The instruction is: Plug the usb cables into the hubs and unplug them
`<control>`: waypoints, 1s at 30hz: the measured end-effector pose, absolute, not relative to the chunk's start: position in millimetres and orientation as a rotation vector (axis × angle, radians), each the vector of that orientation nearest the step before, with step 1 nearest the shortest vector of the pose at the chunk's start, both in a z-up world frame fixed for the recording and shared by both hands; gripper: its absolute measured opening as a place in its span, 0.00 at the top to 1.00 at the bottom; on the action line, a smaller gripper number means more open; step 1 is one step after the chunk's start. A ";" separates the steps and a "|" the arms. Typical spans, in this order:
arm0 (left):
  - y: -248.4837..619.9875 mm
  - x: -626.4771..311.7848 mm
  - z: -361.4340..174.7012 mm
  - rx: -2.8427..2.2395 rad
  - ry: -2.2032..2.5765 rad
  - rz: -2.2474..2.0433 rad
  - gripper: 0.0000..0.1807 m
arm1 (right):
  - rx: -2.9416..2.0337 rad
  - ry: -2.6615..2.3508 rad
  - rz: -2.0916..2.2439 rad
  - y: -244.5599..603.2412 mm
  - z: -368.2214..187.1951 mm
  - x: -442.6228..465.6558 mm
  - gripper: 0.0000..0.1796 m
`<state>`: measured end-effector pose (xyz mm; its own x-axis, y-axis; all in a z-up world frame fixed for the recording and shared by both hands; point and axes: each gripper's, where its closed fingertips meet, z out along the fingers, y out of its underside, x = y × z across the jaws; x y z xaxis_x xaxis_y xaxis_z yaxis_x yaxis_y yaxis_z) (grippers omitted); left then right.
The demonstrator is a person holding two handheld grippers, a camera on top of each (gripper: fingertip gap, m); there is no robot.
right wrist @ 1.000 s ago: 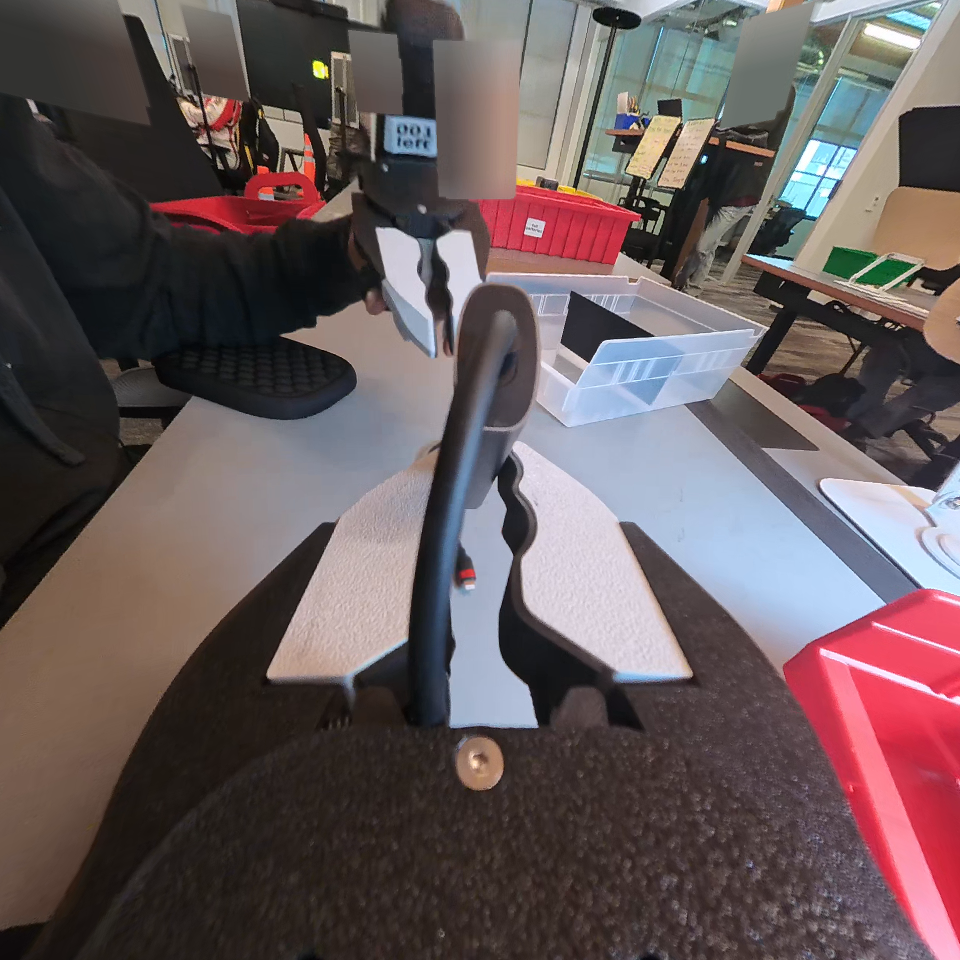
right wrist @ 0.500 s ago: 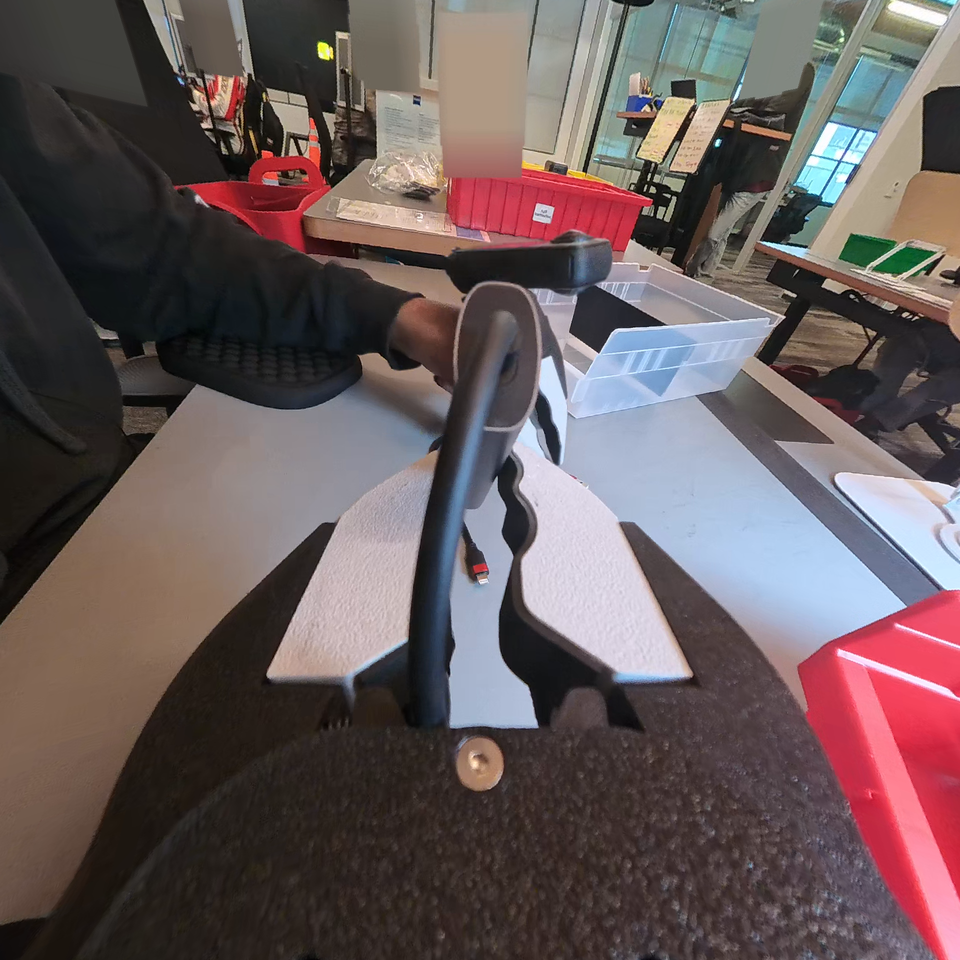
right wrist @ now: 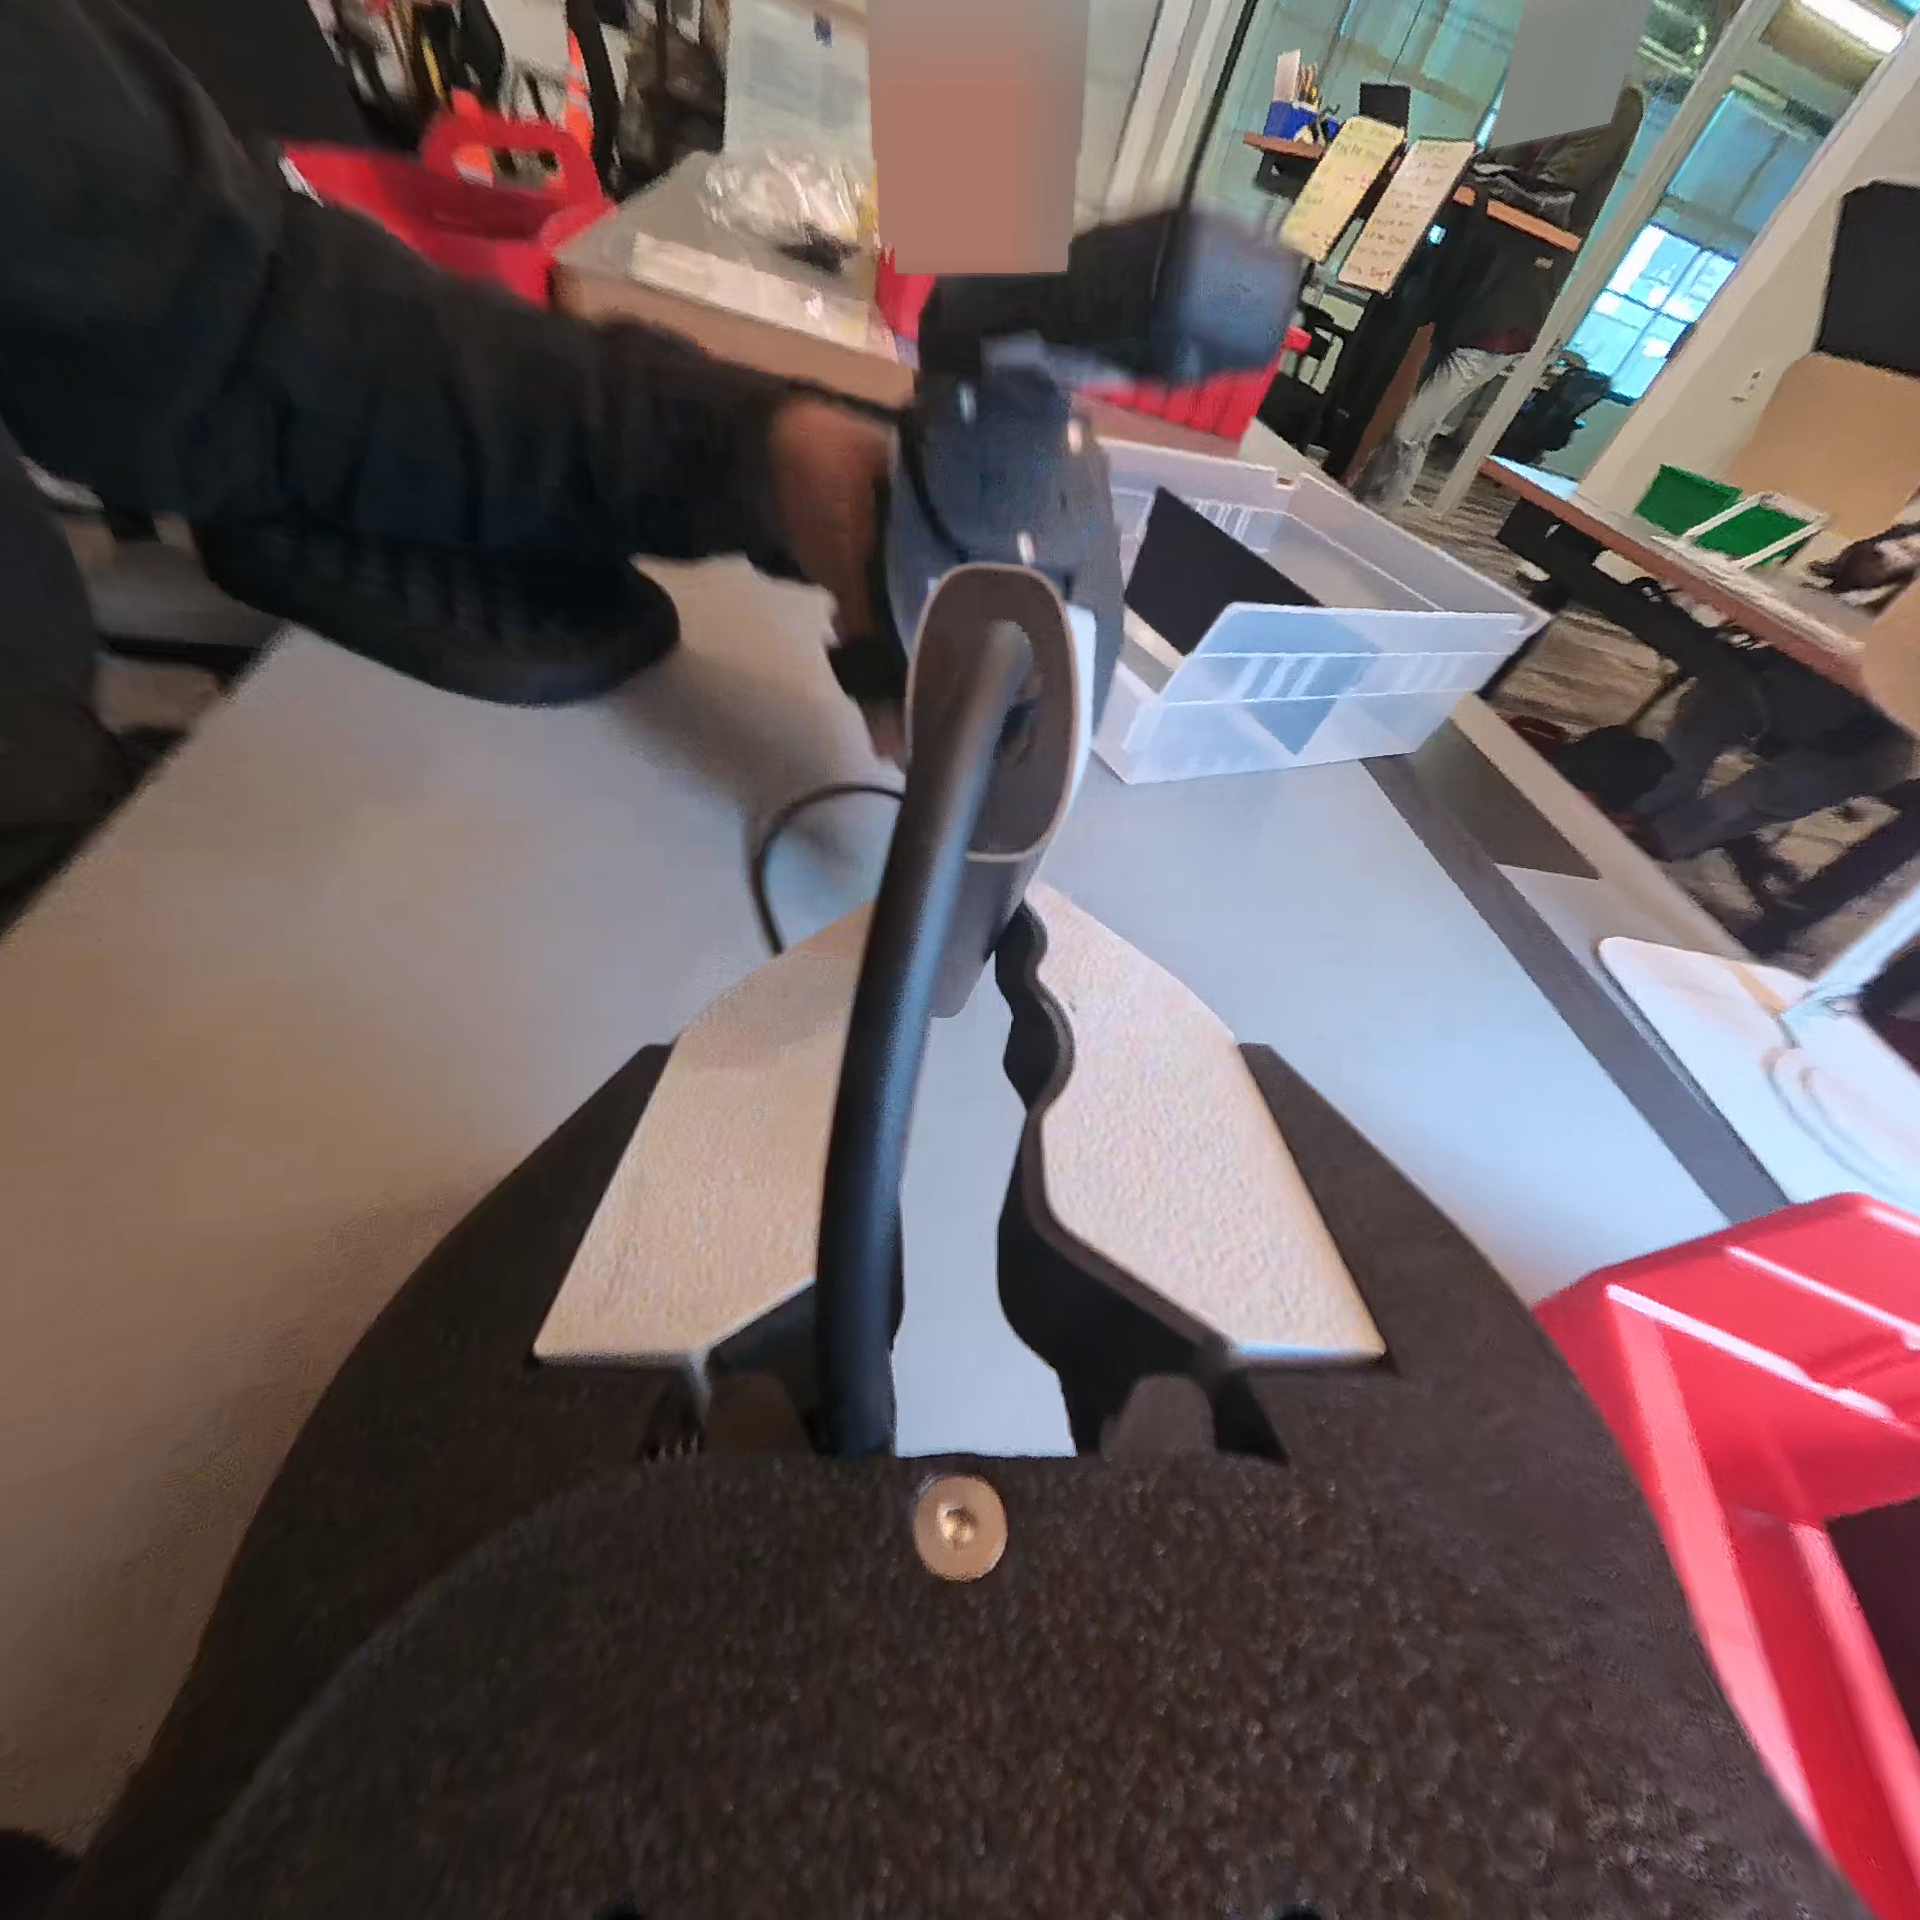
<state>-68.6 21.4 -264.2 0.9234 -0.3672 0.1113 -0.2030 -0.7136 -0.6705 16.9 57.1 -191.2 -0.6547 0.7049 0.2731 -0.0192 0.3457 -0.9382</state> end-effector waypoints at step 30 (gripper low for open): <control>-16.0 -0.9 -250.8 -2.386 0.458 -0.945 0.97 | 0.052 -1.941 0.255 30.8 -245.0 -7.4 0.90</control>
